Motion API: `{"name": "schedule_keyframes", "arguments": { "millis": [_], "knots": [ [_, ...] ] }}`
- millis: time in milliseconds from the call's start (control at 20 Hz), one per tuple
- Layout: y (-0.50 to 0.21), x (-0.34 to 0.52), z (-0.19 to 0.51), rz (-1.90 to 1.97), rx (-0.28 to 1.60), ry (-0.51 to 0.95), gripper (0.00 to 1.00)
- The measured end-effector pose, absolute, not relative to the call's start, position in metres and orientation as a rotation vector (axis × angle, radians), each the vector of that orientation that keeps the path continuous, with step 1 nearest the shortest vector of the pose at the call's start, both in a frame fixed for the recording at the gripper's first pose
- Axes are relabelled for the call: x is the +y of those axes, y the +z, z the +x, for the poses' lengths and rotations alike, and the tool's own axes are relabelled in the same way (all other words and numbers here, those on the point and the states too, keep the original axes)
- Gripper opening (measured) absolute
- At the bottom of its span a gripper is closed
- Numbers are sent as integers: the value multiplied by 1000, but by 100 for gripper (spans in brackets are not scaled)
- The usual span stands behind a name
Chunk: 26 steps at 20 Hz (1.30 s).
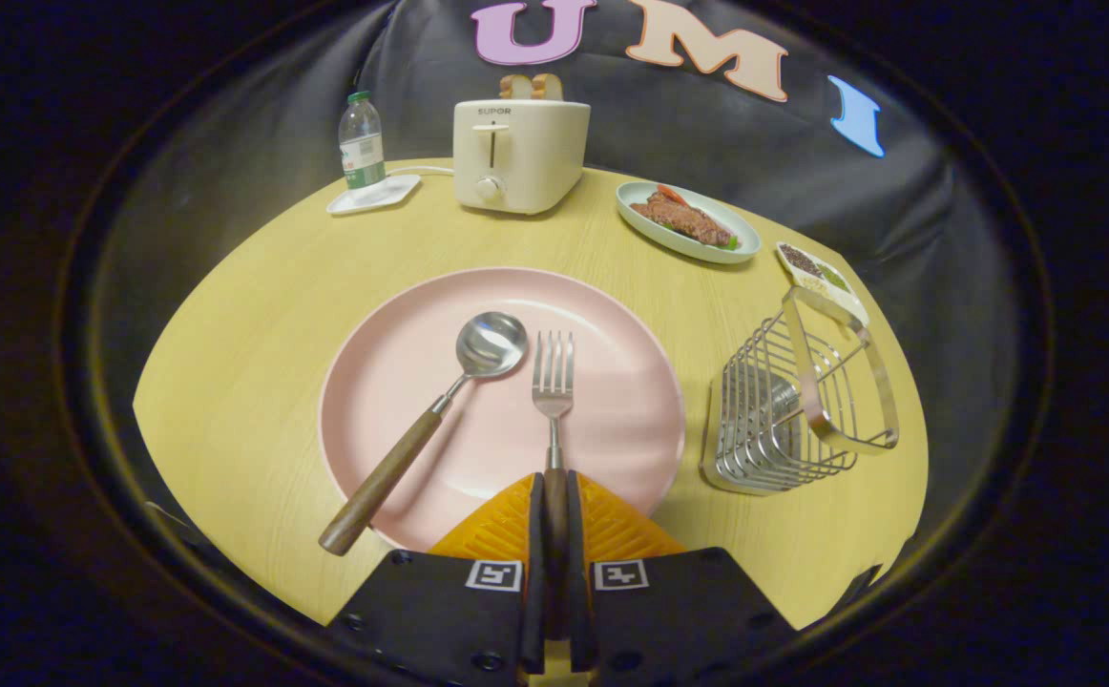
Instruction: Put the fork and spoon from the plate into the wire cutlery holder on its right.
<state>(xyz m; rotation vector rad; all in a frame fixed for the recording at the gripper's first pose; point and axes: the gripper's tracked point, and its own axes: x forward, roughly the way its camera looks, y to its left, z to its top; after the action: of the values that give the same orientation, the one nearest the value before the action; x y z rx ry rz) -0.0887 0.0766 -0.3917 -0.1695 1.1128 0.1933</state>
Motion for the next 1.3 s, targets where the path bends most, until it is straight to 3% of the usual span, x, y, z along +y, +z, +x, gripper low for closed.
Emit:
{"name": "schedule_keyframes", "arguments": {
  "millis": [150,500,1300],
  "knots": [
    [-389,76,-91,-178,1126,219,9],
    [-366,65,-90,-185,1170,236,9],
    [-299,30,-82,-157,1282,426,9]
  ]
}}
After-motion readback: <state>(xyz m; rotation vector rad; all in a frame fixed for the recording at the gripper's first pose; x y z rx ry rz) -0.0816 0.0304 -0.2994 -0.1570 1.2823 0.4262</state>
